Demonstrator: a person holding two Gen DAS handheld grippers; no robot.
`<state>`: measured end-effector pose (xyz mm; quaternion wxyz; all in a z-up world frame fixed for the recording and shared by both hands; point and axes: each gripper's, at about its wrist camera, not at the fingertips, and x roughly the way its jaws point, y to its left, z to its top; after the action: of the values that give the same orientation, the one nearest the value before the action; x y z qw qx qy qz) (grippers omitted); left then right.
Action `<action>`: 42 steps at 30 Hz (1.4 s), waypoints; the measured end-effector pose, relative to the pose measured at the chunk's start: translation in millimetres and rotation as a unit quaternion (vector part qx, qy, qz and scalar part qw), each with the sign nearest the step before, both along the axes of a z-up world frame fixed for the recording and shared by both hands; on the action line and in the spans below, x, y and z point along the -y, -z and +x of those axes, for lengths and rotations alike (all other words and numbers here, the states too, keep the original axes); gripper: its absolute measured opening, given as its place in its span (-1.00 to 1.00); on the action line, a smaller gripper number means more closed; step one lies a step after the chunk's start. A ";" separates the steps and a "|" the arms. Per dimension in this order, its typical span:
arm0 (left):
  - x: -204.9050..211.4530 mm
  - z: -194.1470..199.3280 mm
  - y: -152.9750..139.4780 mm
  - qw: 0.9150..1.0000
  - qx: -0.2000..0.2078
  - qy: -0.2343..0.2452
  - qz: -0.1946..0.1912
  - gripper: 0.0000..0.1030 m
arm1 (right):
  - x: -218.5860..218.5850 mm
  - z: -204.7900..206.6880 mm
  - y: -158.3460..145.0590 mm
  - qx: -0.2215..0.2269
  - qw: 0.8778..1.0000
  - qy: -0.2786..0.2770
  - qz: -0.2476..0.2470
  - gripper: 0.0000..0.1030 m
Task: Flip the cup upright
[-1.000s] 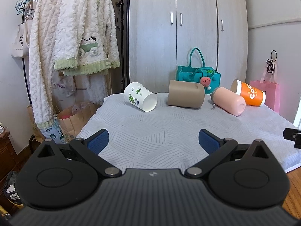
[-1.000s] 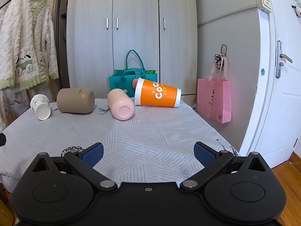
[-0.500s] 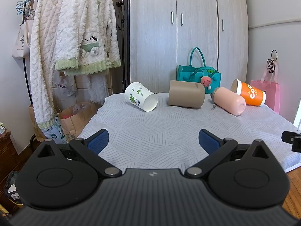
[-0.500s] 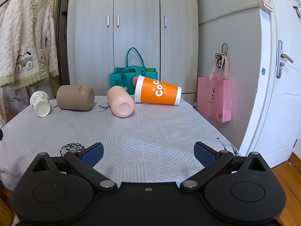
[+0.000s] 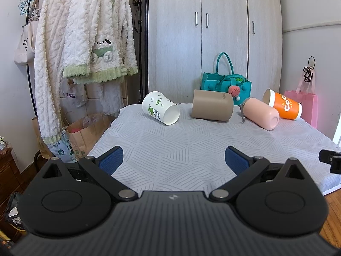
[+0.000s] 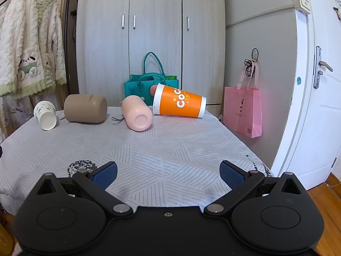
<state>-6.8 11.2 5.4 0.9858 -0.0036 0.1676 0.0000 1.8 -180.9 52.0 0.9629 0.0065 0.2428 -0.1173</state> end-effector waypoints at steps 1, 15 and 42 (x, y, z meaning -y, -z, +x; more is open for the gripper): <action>-0.3 -0.4 -0.1 1.000 -0.002 -0.001 0.000 1.00 | -0.2 0.2 0.2 0.000 1.000 0.000 0.000 1.00; 0.5 -0.6 -3.8 1.000 -0.005 -0.007 0.005 1.00 | -0.6 2.0 1.6 -0.006 1.000 -0.001 0.003 1.00; 22.3 103.3 -47.5 0.988 -0.129 0.087 -0.020 1.00 | 29.3 84.0 -65.0 -0.161 0.944 -0.278 0.068 1.00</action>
<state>96.5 -11.1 53.0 0.9520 -0.0088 0.2928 -0.0885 85.8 -210.2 116.9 0.9025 -0.0147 0.3943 0.1728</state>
